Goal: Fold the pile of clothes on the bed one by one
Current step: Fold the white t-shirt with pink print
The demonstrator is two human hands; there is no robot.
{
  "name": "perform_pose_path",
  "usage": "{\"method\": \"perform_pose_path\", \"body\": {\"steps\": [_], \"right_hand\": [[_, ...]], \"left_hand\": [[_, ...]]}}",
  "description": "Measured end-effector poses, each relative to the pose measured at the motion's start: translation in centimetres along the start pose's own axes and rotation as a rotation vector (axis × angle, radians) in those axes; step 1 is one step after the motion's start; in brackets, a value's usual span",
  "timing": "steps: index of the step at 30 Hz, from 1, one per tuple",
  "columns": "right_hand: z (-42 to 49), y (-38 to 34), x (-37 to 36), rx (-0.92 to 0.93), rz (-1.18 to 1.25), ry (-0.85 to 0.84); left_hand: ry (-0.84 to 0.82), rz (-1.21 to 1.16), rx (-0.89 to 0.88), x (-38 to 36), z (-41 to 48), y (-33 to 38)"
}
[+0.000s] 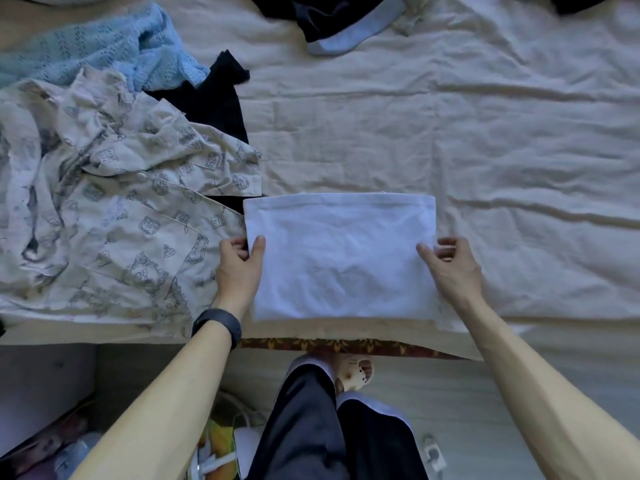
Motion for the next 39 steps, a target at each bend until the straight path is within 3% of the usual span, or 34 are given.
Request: {"method": "perform_pose_path", "body": {"steps": [7, 11, 14, 19, 22, 25, 28, 32, 35, 39], "right_hand": [[-7.4, 6.9, -1.3, -0.092, -0.075, -0.120], [-7.5, 8.7, -2.1, -0.121, 0.199, 0.028], [-8.5, 8.4, -1.2, -0.100, 0.230, 0.155], [-8.7, 9.1, -0.5, -0.084, 0.130, 0.148], [-8.7, 8.2, -0.3, -0.024, -0.007, 0.146], [-8.9, 3.9, -1.6, 0.200, -0.278, 0.221], [-8.7, -2.4, -7.0, 0.538, -0.494, 0.173], [-4.8, -5.5, -15.0, 0.709, -0.691, -0.010], [-0.6, -5.3, -15.7, 0.803, -0.854, -0.080], [5.3, -2.2, -8.3, 0.581, -0.955, -0.033]], "left_hand": [[-0.020, -0.033, 0.173, -0.6, -6.2, -9.1], [-0.119, -0.293, 0.303, -2.3, -5.7, -10.9], [-0.024, -0.416, 0.334, -1.1, -6.3, -11.3], [0.010, -0.234, 0.269, 0.2, -7.8, -11.2], [0.087, 0.018, 0.112, 0.1, -8.2, -9.0], [0.308, 0.427, -0.342, -1.2, -9.2, -3.4], [0.214, 0.681, -0.663, -7.3, -9.0, 0.3], [0.103, 0.889, -0.757, -12.8, -5.3, 1.8], [0.065, 0.976, -0.783, -12.0, -2.0, 1.6], [0.103, 1.033, -0.750, -8.6, 0.8, 1.4]]}}
Point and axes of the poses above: each hand's wrist, its own z-axis towards the middle knuckle, its own x-axis out of the back of the hand, y = z × x, the point moved 9 cm from there along z, towards the middle knuckle, and after that the axes turned 8 degrees about x, right-handed, at the moved point
